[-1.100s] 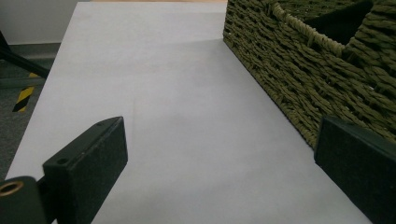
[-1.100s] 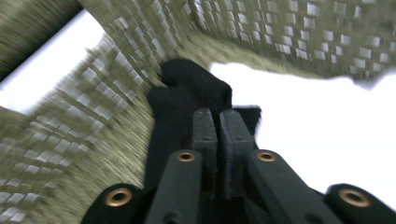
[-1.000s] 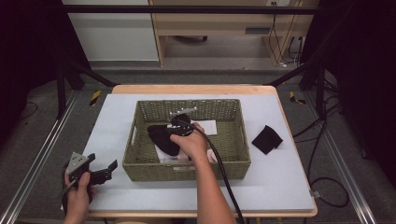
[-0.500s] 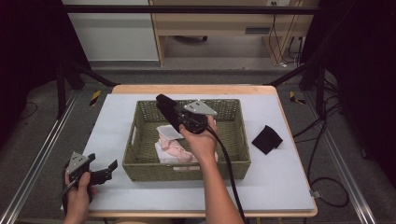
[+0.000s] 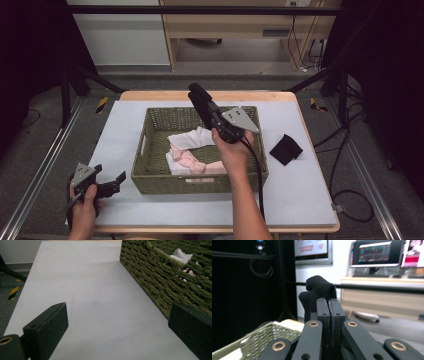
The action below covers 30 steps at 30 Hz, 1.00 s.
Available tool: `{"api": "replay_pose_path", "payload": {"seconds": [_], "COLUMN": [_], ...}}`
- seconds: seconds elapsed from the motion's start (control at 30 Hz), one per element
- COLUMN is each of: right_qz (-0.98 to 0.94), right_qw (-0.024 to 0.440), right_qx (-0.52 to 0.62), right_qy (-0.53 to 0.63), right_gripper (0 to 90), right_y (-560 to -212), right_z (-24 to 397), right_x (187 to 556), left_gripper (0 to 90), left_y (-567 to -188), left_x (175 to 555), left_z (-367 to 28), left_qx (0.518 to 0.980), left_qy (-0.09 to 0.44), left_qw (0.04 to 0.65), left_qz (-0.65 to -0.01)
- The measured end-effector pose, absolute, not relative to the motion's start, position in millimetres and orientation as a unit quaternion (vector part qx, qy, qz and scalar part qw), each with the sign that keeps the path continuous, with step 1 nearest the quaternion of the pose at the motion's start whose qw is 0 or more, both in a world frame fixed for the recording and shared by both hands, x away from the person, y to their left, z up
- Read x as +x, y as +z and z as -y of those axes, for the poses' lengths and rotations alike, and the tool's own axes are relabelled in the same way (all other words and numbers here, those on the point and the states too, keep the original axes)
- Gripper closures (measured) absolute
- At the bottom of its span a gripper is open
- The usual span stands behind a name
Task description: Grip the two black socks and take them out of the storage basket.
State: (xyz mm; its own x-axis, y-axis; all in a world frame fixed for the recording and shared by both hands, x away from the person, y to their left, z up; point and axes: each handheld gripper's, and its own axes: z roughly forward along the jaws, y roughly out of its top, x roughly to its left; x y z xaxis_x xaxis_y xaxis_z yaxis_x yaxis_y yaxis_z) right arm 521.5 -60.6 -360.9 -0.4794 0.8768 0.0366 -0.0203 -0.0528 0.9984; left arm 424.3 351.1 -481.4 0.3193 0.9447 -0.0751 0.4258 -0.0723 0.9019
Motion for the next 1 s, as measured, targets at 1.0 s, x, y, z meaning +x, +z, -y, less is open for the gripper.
{"api": "replay_pose_path", "payload": {"seconds": [1.0], "right_qz": [-0.467], "right_qw": [0.482], "right_qx": [0.431], "right_qy": [0.603], "right_gripper": [88.9], "right_y": [-354], "right_z": [207], "right_x": [495], "left_gripper": [2.9], "left_y": [-481], "left_x": [423], "left_z": [-350], "left_qx": [0.674], "left_qy": [0.294], "left_qw": [0.451], "left_qz": [-0.506]}}
